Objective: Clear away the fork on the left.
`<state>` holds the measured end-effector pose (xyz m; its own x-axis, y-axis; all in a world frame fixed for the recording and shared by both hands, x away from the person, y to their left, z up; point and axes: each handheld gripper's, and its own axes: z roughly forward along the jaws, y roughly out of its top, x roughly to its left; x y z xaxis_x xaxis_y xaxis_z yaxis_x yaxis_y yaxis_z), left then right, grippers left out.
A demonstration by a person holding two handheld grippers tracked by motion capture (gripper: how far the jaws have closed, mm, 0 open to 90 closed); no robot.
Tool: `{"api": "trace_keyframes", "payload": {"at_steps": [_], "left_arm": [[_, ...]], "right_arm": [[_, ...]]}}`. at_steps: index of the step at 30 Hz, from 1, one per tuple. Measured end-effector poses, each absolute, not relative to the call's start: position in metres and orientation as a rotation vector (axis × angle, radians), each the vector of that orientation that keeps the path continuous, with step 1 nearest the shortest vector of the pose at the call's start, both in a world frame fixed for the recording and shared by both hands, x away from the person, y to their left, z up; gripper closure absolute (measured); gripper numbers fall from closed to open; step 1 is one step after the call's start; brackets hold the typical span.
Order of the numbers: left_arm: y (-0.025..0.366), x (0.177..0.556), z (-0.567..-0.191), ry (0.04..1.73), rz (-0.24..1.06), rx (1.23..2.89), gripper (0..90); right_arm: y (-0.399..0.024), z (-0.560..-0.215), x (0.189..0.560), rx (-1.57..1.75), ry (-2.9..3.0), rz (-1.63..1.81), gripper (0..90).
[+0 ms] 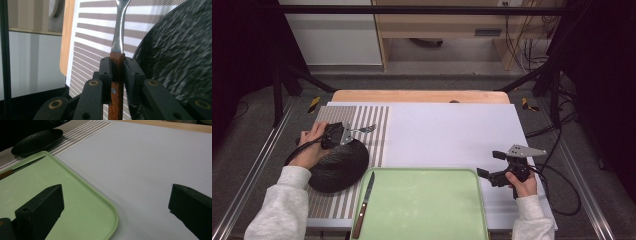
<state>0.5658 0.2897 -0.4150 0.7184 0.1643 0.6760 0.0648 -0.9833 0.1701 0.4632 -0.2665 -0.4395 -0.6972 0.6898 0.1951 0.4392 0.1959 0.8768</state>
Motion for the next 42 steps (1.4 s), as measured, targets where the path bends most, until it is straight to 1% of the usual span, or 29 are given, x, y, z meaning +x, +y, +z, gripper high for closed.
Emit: {"api": "trace_keyframes", "payload": {"at_steps": [1, 3, 4, 5, 8, 19, 26, 34, 42], "left_arm": [[0.289, 0.564, -0.415, 0.194, 1.114, 2.783, 76.6], [0.287, 0.557, -0.417, 0.265, 1.099, 2.788, 76.6], [0.287, 0.556, -0.418, 0.265, 1.099, 2.789, 76.6], [0.286, 0.556, -0.417, 0.224, 1.104, 2.782, 76.6], [0.284, 0.55, -0.418, 0.272, 1.091, 2.773, 76.6], [0.274, 0.527, -0.412, 0.326, 1.058, 2.739, 76.6], [0.267, 0.512, -0.411, 0.388, 1.026, 2.707, 76.6], [0.261, 0.496, -0.407, 0.483, 0.974, 2.7, 76.6], [0.252, 0.484, -0.405, 0.539, 0.929, 2.685, 76.6]], "right_arm": [[-0.267, -0.439, 0.463, 1.079, 2.229, 1.504, 0.6], [-0.267, -0.439, 0.463, 1.079, 2.229, 1.505, 0.6], [-0.267, -0.439, 0.463, 1.079, 2.229, 1.506, 0.6], [-0.267, -0.439, 0.463, 1.079, 2.229, 1.506, 0.5], [-0.267, -0.439, 0.463, 1.078, 2.231, 1.504, 0.5], [-0.266, -0.44, 0.463, 1.078, 2.234, 1.499, 0.5], [-0.267, -0.439, 0.463, 1.079, 2.232, 1.501, 0.6], [-0.266, -0.44, 0.463, 1.08, 2.234, 1.499, 0.6], [-0.266, -0.439, 0.463, 1.077, 2.233, 1.498, 0.5]]}}
